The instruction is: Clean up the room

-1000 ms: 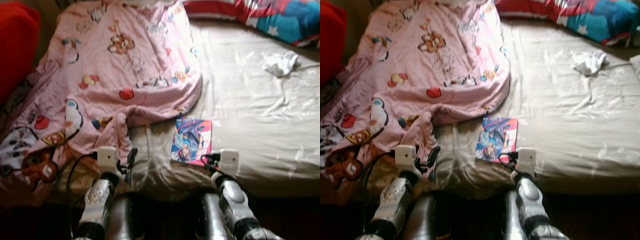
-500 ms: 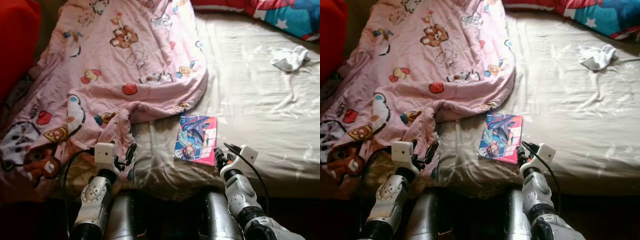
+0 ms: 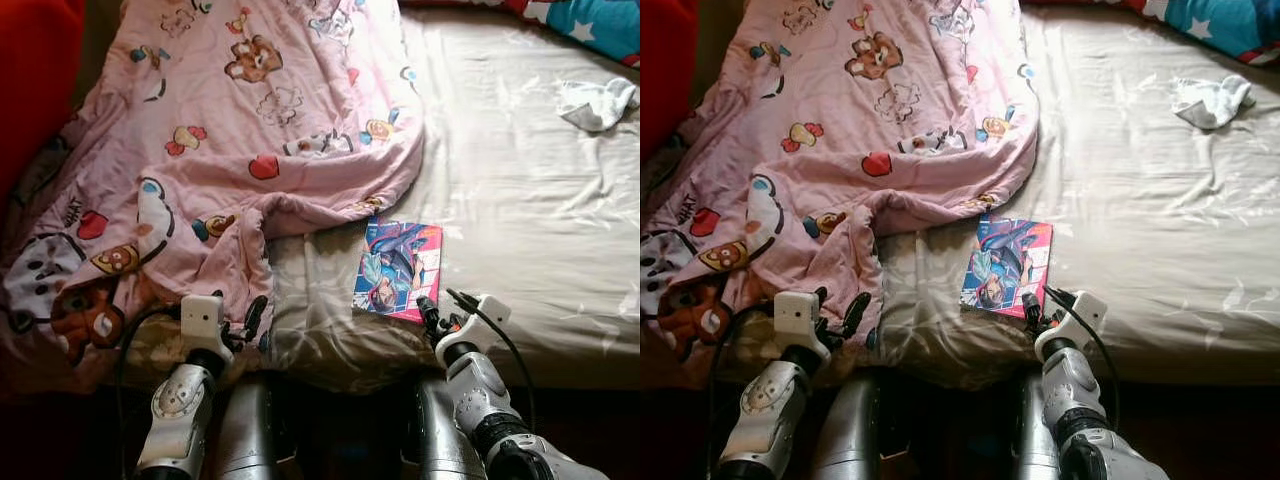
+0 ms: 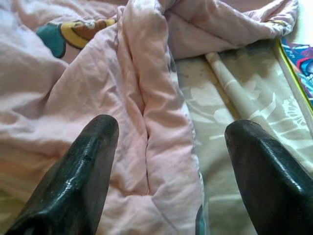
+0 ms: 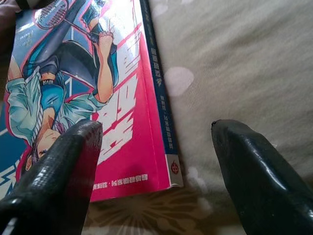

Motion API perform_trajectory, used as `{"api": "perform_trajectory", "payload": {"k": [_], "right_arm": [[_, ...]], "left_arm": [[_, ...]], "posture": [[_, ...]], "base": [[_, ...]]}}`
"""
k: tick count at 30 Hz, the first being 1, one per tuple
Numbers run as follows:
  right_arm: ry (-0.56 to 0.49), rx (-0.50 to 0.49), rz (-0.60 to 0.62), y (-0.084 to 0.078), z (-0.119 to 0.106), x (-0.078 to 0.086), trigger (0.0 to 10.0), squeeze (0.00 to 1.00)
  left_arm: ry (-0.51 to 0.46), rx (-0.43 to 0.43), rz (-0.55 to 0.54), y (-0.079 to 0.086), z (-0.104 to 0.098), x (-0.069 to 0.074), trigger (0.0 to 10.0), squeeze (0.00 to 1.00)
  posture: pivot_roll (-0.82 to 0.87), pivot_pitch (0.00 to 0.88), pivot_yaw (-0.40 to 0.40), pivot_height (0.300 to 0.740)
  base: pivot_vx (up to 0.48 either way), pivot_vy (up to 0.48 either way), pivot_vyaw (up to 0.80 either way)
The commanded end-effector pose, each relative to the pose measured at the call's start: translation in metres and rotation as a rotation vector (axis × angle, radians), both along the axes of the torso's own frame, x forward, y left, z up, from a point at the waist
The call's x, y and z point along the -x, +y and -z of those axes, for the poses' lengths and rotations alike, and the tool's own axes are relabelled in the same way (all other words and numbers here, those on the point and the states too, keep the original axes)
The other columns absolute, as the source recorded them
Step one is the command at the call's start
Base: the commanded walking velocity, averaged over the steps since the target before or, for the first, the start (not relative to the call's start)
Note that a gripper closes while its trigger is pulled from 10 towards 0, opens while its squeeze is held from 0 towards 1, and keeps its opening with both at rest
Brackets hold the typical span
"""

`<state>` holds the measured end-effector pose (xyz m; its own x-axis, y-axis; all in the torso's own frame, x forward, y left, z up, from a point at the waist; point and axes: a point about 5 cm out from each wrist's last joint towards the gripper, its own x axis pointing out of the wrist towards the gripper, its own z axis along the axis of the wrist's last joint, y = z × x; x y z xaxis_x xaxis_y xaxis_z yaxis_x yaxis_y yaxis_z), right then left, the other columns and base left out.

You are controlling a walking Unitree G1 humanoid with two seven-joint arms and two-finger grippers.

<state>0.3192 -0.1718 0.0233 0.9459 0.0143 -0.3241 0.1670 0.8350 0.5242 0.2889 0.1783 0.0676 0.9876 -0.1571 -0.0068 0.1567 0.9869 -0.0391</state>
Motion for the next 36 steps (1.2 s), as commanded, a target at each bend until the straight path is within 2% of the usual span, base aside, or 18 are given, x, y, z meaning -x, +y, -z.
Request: {"api": "perform_trajectory", "payload": {"k": [1, 8, 19, 25, 29, 31, 36], "right_arm": [[0.06, -0.032, -0.023, 0.006, 0.014, 0.011, 10.0, 0.0], [0.043, -0.038, -0.078, 0.01, 0.013, 0.011, 10.0, 0.0], [0.042, -0.126, -0.236, 0.036, 0.025, 0.024, 10.0, 0.0], [0.053, -0.154, -0.222, 0.036, 0.028, 0.027, 10.0, 0.0], [0.055, -0.231, -0.15, 0.029, 0.03, 0.028, 10.0, 0.0], [0.047, -0.27, -0.121, 0.026, 0.029, 0.028, 10.0, 0.0], [0.005, -0.291, -0.109, 0.026, 0.025, 0.025, 10.0, 0.0]], "left_arm": [[0.025, -0.011, -0.01, 0.005, 0.004, 0.005, 10.0, 0.0], [0.028, -0.015, -0.01, 0.005, 0.002, 0.007, 10.0, 0.0], [0.035, -0.023, -0.011, 0.006, 0.002, 0.01, 10.0, 0.0], [0.038, -0.023, -0.013, 0.006, 0.001, 0.011, 10.0, 0.0], [0.037, -0.023, -0.012, 0.005, 0.001, 0.013, 10.0, 0.0], [0.038, -0.022, -0.013, 0.004, 0.0, 0.014, 10.0, 0.0], [0.045, -0.022, -0.018, 0.005, 0.002, 0.017, 10.0, 0.0]], "posture": [[0.09, 0.304, 0.105, 0.573], [0.09, 0.306, 0.106, 0.573], [0.1, 0.314, 0.109, 0.573], [0.1, 0.325, 0.107, 0.573], [0.11, 0.333, 0.106, 0.573], [0.11, 0.337, 0.106, 0.573], [0.1, 0.344, 0.105, 0.573]], "base": [[0.0, 0.0, 0.0], [0.0, 0.0, 0.0], [0.0, 0.0, 0.0], [0.0, 0.0, 0.0], [0.0, 0.0, 0.0], [0.0, 0.0, 0.0], [0.0, 0.0, 0.0]]}}
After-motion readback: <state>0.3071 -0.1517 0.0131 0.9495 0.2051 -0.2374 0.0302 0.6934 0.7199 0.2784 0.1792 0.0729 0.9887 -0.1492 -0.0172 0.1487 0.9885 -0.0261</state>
